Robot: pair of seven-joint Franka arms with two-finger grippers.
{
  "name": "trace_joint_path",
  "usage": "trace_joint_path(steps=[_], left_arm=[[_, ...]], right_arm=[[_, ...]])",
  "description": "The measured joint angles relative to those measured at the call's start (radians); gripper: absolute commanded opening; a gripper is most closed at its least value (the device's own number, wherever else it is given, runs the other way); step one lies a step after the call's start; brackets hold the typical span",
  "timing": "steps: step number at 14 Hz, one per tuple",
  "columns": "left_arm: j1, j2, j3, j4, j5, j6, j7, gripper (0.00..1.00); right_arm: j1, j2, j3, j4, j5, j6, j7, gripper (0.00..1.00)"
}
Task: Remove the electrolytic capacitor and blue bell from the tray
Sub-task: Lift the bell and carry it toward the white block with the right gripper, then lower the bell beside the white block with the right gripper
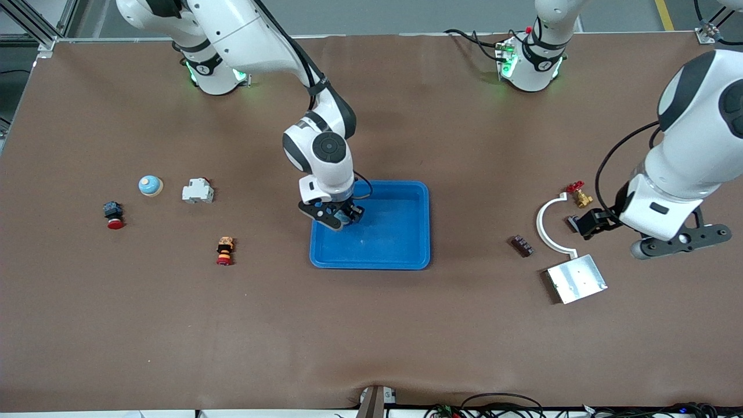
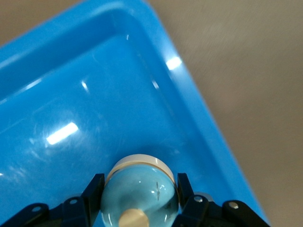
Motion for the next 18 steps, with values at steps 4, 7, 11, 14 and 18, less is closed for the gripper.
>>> trace_joint_path(steps=[4, 7, 11, 14, 18], left_arm=[[-0.295, -0.174, 0.408, 0.011, -0.278, 0.001, 0.063, 1.00], [-0.439, -0.289, 0.656, -0.002, -0.429, -0.011, 0.193, 1.00], [-0.586, -0.386, 0.918, -0.051, -0.528, -0.056, 0.387, 1.00], [-0.650, -0.435, 0.998, -0.092, -0.530, -0.069, 0.453, 1.00], [-0.653, -0.471, 1.006, -0.113, -0.530, -0.074, 0.508, 1.00]], right_arm=[[-0.096, -0.090, -0.001, 0.058, 0.012, -0.194, -0.223, 0.00], [-0.216, -0.208, -0.003, -0.009, 0.048, -0.255, -0.494, 0.00], [-0.373, -0.330, -0.006, -0.214, 0.057, -0.170, -0.815, 0.00], [-0.466, -0.367, -0.007, -0.444, 0.057, 0.088, -1.011, 0.00], [-0.598, -0.367, -0.008, -0.547, 0.057, 0.191, -1.234, 0.00]])
